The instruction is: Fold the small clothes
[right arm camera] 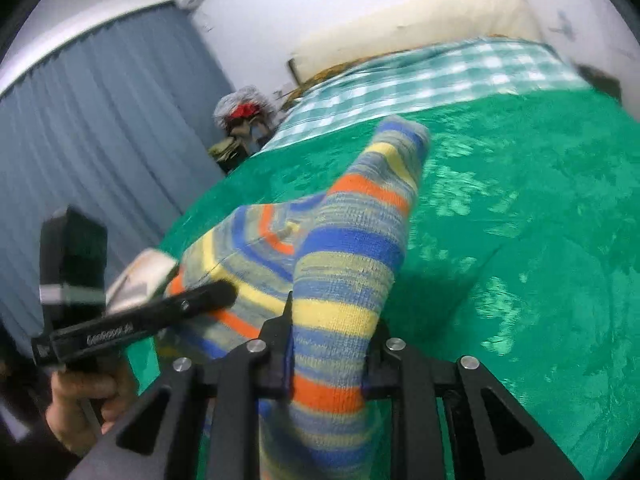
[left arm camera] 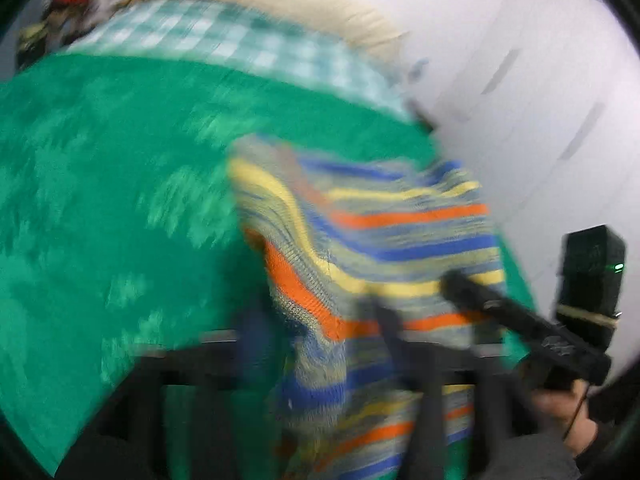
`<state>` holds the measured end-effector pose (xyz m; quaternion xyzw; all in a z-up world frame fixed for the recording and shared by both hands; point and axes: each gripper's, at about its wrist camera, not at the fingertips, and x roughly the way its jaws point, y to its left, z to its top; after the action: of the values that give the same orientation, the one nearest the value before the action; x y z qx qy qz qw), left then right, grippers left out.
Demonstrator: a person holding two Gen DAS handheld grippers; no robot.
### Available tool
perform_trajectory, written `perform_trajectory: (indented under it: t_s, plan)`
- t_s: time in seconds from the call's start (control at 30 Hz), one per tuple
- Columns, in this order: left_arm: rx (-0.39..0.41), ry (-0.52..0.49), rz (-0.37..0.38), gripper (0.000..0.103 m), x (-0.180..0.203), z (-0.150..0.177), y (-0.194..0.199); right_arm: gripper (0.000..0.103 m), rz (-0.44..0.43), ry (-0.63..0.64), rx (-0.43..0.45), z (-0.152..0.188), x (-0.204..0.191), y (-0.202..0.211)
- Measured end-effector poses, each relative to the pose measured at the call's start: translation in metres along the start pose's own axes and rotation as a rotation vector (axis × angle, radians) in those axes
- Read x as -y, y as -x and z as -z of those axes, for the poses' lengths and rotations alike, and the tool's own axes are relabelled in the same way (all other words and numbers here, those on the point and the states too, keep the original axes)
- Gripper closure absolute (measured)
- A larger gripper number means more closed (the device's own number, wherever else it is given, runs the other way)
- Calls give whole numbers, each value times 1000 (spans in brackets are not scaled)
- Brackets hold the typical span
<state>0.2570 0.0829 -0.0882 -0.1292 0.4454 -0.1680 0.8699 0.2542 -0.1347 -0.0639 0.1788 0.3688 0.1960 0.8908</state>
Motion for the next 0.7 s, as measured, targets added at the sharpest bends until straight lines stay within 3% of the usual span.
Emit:
perform_trajectory:
  t_s: [0.03,0.07,0.1,0.17,0.23,0.33,0.47,0.57,0.7]
  plan:
    - [-19,36,-94,24,-12,9,-12,15,69,-13,-53,5,15,-9]
    - [-40,65,-159,28,-17,22,-16,2,190,-28,-102,17,26,-15]
    - [-61,91,-186,30,-22,35,-19,1,271,-55,-121,27,37,-11]
    - [-56,106,-179,28,-19,71,-3,1,286,-91,-114,49,47,10]
    - [-34,29,-242,18,2,103,20,1,301,-71,-87,76,41,43]
    - [-13,-96,-348,5,40,132,44,0,371,-26,-98,119,22,84]
    - [3,-124,-422,4,72,149,94,0,452,38,-183,171,-4,132]
    - [12,-88,-432,4,88,153,109,0,434,89,-209,183,-22,159]
    - [-30,7,-411,4,94,161,132,0,441,139,-182,171,-46,184]
